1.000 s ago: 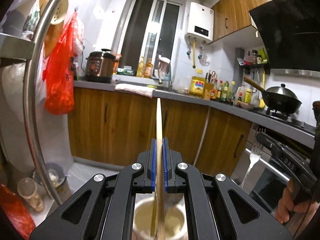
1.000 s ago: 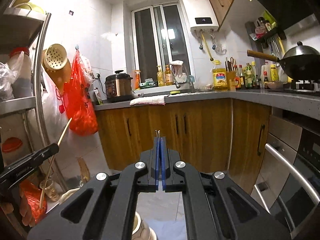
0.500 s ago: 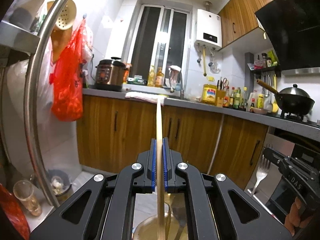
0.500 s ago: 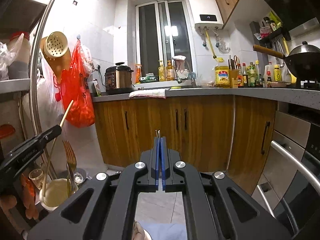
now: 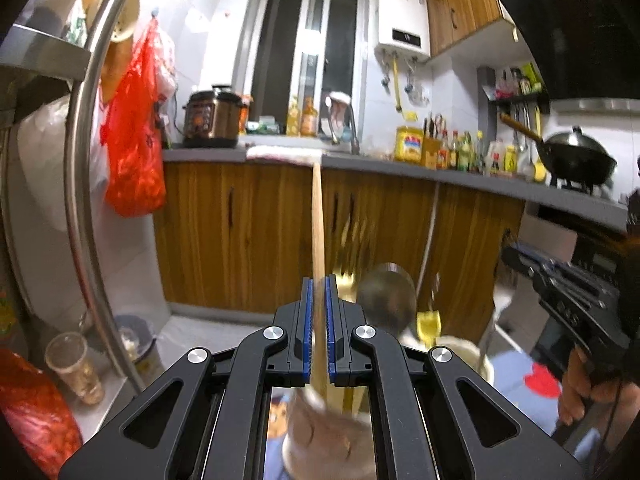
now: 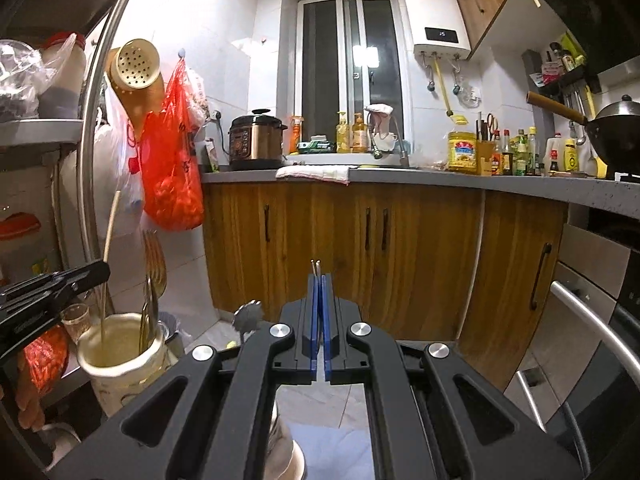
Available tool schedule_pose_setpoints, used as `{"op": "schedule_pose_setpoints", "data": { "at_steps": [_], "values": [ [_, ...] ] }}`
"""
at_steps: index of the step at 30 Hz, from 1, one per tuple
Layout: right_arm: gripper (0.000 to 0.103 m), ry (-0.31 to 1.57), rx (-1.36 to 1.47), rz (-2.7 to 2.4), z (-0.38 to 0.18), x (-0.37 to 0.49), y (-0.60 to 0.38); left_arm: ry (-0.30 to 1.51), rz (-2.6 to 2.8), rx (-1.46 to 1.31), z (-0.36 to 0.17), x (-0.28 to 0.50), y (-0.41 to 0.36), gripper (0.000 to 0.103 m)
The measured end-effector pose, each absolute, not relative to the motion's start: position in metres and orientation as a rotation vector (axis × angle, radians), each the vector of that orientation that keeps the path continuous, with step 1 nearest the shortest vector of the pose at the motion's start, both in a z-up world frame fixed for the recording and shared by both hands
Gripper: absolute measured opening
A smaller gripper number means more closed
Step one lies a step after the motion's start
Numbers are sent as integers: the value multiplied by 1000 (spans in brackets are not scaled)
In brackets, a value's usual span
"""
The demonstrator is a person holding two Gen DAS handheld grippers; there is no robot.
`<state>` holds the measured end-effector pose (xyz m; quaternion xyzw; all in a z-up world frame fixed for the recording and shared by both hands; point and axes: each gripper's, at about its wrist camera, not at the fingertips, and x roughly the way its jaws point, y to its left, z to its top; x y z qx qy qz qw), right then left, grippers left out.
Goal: Organize utensils
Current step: 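Lift the chopstick and silver fork and carry both to the holder, then drop the chopstick into the larger cup while the right tool drops the fork into the smaller cup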
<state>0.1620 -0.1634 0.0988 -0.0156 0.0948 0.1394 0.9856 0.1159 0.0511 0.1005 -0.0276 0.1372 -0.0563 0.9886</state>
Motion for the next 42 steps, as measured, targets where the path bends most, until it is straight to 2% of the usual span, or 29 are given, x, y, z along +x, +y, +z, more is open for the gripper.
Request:
{"op": "schedule_pose_setpoints", "data": {
  "at_steps": [6,17,24,31,38,42],
  "values": [
    [2,205,-42,300,96,163,-158,382,-139,-66,98,117,56,7],
    [2,233,-44,292,95,169,-154,432,-127,-24,94,119,53,7],
    [2,275,-19,293,93,177,-158,429,-112,-22,95,115,56,15],
    [7,298,-11,295,89,180,-160,420,-109,2,96,110,52,24],
    [38,295,7,298,94,172,-164,411,-110,11,99,99,49,38],
    [54,307,33,304,98,159,-173,416,-120,-3,102,87,49,56]
  ]
}}
